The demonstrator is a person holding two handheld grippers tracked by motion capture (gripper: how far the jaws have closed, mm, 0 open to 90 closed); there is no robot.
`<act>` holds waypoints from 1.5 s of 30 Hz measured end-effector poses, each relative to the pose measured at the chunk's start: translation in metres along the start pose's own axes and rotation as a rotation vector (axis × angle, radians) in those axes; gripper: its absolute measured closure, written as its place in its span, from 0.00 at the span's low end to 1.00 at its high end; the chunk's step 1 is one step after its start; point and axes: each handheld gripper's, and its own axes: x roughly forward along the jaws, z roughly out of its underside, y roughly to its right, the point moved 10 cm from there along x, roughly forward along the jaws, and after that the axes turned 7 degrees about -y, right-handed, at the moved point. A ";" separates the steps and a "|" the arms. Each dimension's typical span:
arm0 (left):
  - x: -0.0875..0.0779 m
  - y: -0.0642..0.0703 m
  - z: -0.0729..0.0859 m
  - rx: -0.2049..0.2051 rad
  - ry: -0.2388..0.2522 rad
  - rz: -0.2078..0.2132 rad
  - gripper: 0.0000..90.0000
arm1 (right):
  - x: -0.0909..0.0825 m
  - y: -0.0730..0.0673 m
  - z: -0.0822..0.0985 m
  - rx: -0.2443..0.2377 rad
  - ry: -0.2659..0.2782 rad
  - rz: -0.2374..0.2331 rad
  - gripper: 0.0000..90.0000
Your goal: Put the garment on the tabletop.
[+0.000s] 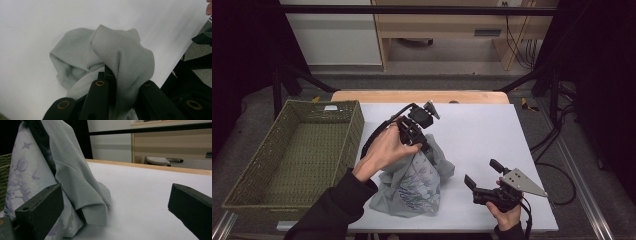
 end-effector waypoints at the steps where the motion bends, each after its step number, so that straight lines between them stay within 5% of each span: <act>1: 0.003 0.000 -0.001 0.004 0.002 0.003 0.93 | 0.000 0.000 0.000 0.000 0.000 0.000 0.01; 25: 0.084 0.008 0.004 0.035 -0.086 0.083 0.85 | 0.000 0.003 0.001 0.002 -0.002 0.003 0.01; 32: 0.073 0.009 -0.006 0.047 0.030 0.085 0.34 | 0.000 0.002 0.001 0.004 -0.005 0.003 0.00; 38: 0.057 0.005 -0.013 0.047 0.112 0.068 0.18 | -0.001 0.002 0.000 -0.001 -0.003 0.003 0.00; 45: 0.039 0.001 -0.018 0.039 0.212 0.072 0.12 | -0.001 0.002 0.000 0.001 0.002 0.001 0.00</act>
